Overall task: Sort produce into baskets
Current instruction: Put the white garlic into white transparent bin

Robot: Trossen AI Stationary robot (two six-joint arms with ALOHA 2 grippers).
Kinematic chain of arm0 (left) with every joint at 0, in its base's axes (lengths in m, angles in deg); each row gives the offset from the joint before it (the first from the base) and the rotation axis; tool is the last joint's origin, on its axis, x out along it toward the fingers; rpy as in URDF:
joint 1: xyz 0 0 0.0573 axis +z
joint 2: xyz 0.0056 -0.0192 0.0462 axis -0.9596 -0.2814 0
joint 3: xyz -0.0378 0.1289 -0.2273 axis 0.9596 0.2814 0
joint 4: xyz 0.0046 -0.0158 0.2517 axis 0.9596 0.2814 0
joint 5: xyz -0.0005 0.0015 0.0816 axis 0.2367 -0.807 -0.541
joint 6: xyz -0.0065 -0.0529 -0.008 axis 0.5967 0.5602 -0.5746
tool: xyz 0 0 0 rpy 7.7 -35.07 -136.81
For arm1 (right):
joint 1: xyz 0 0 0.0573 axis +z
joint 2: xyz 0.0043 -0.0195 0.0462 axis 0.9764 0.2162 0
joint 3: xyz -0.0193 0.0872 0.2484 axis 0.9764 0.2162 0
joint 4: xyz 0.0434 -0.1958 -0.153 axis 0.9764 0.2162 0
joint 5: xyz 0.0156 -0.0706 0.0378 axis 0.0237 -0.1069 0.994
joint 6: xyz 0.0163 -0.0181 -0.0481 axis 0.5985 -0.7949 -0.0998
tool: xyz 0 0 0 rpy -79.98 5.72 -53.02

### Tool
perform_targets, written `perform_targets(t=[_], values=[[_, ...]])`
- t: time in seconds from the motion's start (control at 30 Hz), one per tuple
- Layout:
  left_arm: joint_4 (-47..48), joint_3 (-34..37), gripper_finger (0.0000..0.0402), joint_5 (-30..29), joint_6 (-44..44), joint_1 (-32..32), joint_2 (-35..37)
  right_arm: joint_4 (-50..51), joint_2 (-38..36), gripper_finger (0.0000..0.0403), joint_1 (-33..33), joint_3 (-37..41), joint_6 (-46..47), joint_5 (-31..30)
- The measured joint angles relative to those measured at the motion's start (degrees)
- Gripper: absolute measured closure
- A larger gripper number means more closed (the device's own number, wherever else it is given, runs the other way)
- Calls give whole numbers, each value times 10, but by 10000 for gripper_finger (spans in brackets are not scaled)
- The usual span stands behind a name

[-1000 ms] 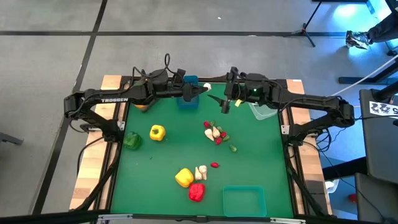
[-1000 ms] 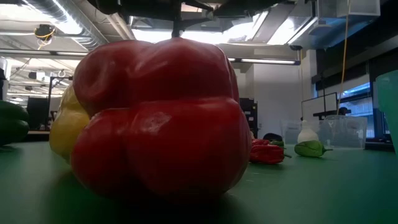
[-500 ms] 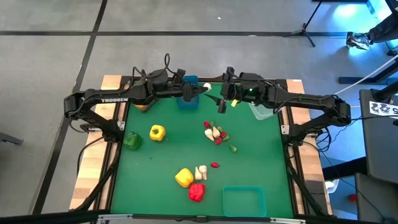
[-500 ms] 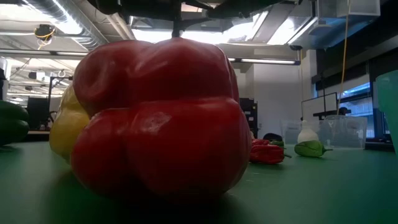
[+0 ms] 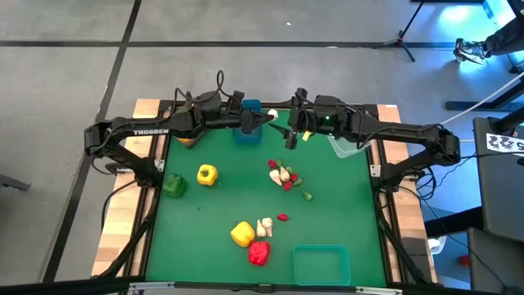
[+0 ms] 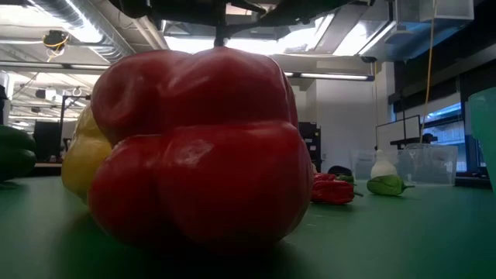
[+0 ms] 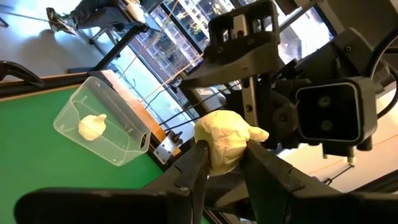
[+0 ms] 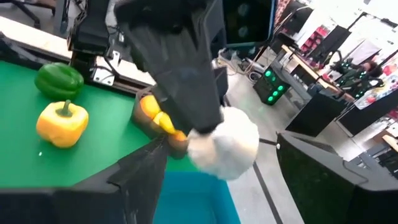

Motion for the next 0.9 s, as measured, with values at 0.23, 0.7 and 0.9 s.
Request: perform_targets(t=[0.23, 0.7, 0.9], values=[[2, 0, 308, 0, -1, 0, 0, -7, 4, 129, 0, 0, 0, -5], [2, 0, 308, 0, -3, 0, 0, -6, 4, 248, 0, 0, 0, -5], [2, 0, 308, 0, -3, 0, 0, -6, 4, 269, 1, 0, 0, -5]])
